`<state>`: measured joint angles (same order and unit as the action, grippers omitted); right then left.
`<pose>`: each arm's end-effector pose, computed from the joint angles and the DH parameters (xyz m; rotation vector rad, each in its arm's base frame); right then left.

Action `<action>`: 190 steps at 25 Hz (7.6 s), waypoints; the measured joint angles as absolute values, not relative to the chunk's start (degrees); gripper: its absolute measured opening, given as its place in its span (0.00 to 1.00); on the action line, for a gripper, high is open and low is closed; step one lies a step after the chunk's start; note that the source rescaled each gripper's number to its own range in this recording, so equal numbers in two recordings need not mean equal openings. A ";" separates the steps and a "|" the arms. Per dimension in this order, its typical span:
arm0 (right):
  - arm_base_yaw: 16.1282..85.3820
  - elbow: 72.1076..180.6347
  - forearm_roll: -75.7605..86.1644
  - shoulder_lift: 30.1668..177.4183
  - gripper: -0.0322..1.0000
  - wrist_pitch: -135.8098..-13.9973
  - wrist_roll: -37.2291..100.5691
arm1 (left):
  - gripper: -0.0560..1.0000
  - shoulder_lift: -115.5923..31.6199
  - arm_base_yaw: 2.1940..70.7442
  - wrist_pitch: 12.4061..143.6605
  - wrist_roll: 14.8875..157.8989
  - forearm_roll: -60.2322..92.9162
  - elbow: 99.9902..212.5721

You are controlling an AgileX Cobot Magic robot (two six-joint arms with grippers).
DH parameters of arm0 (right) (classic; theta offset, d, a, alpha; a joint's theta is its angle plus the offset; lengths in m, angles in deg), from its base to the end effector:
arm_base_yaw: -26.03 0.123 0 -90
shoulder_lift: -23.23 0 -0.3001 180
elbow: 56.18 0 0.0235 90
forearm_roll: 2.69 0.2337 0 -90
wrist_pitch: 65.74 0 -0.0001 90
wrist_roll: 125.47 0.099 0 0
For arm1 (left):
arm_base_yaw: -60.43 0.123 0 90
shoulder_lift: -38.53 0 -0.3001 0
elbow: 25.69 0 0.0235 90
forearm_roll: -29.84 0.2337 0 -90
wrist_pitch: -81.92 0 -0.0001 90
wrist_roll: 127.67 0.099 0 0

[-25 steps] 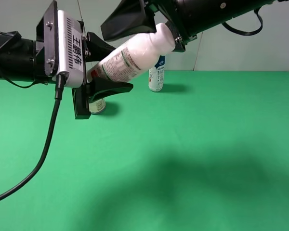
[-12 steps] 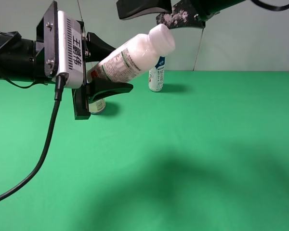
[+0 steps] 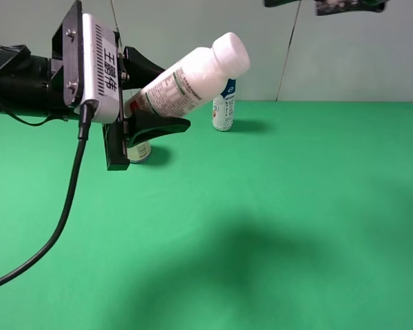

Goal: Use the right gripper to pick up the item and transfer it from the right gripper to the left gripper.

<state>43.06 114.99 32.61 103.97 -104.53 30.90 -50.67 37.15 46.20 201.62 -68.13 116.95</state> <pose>0.2407 0.1113 0.3943 -0.4394 2.1195 0.6227 0.2224 -0.1581 0.2613 1.4693 1.3879 -0.3608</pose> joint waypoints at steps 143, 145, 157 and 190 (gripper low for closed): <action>41.48 74.70 -10.13 45.09 1.00 -125.01 65.41 | 0.05 -30.59 37.15 84.53 117.68 -53.94 92.10; 41.48 74.70 -10.13 45.09 1.00 -125.01 65.41 | 0.05 -30.73 37.15 86.01 115.70 -54.26 91.68; 41.48 74.70 -10.13 45.09 1.00 -125.01 65.41 | 0.05 -44.58 37.15 86.92 108.48 -53.67 91.73; 41.48 74.70 -10.08 45.09 1.00 -125.01 65.41 | 0.05 -61.60 53.42 81.60 107.70 -38.99 101.46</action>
<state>41.48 74.70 -10.08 45.09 -125.01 65.41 -61.60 53.42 81.60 107.70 -38.99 101.46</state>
